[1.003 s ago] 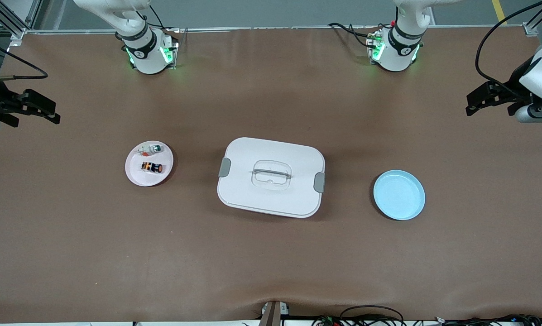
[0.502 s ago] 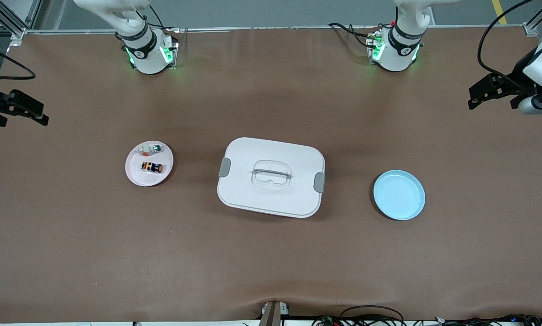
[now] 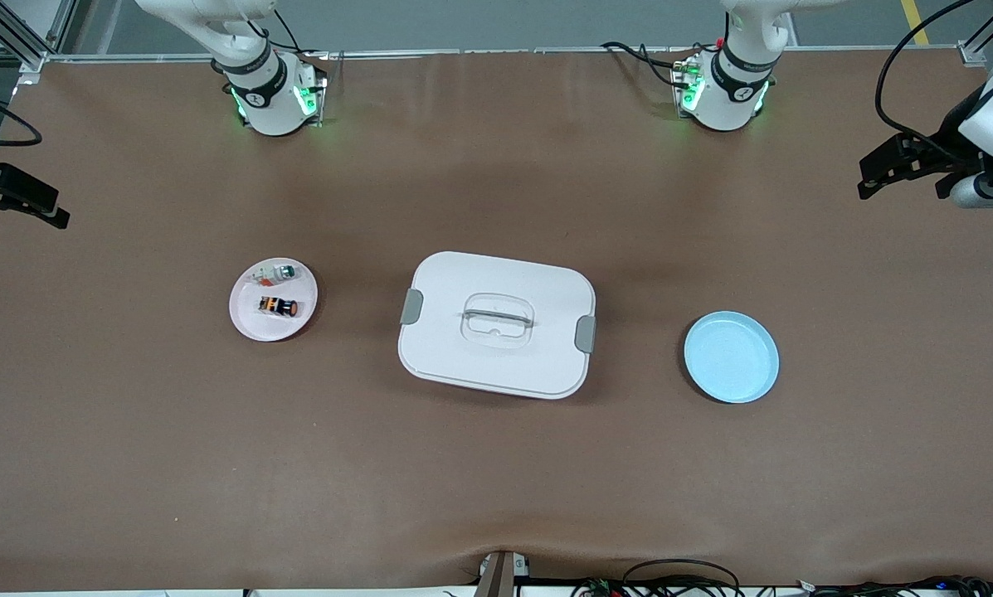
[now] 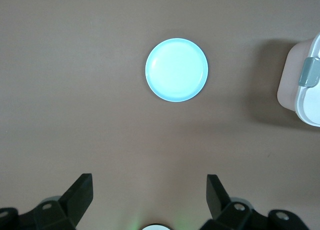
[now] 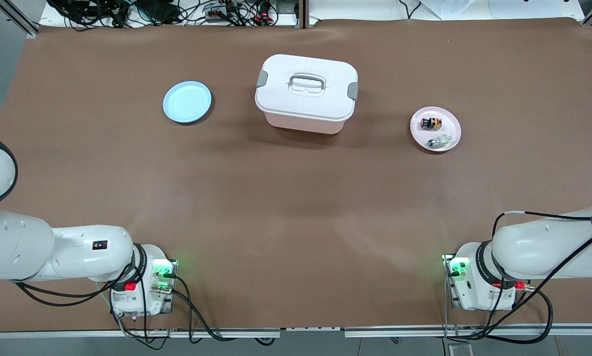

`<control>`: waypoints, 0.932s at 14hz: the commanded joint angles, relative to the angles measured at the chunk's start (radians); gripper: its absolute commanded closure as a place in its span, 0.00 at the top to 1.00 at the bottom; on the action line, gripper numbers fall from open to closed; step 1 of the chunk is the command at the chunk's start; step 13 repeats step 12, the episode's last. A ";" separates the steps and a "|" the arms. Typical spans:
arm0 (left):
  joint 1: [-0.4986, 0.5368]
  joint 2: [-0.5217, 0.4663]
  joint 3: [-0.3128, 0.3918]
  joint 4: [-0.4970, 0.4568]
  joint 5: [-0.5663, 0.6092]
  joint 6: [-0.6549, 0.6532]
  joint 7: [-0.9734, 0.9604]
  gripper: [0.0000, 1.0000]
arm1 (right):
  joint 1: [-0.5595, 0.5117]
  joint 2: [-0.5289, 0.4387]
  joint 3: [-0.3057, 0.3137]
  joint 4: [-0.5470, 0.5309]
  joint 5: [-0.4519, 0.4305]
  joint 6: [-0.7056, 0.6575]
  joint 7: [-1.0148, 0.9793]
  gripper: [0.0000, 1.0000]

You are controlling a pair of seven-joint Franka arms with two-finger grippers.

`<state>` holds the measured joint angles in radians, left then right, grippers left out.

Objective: Transfer orange switch to right arm and place

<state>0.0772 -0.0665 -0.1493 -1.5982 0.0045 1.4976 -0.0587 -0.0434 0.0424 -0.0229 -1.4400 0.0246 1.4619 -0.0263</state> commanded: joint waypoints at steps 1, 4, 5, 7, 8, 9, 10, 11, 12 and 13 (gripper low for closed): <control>0.004 -0.007 0.002 0.012 -0.008 -0.013 0.025 1.00 | -0.019 -0.030 0.009 -0.030 0.018 -0.012 0.014 1.00; 0.004 -0.003 0.002 0.023 -0.006 -0.013 0.019 1.00 | -0.027 -0.030 0.009 -0.031 0.018 -0.014 0.014 1.00; 0.006 -0.003 0.004 0.023 -0.004 -0.013 0.019 1.00 | -0.033 -0.032 0.009 -0.034 0.018 -0.014 0.014 1.00; 0.006 -0.003 0.005 0.026 -0.003 -0.013 0.017 1.00 | -0.039 -0.030 0.009 -0.034 0.020 -0.014 0.012 1.00; 0.006 -0.001 0.005 0.032 -0.003 -0.013 0.017 1.00 | -0.046 -0.030 0.009 -0.033 0.027 -0.009 0.012 1.00; 0.006 -0.001 0.005 0.034 -0.003 -0.013 0.017 1.00 | -0.047 -0.030 0.009 -0.034 0.031 -0.008 0.011 1.00; 0.006 0.000 0.005 0.034 -0.003 -0.014 0.017 1.00 | -0.047 -0.030 0.009 -0.034 0.032 -0.006 0.011 1.00; 0.006 0.001 0.005 0.034 -0.003 -0.020 0.016 1.00 | -0.049 -0.030 0.009 -0.034 0.032 -0.005 0.011 1.00; 0.006 0.001 0.005 0.034 -0.003 -0.022 0.016 1.00 | -0.049 -0.030 0.009 -0.034 0.032 -0.005 0.011 1.00; 0.006 0.001 0.005 0.034 -0.003 -0.022 0.016 1.00 | -0.049 -0.030 0.009 -0.034 0.032 -0.005 0.011 1.00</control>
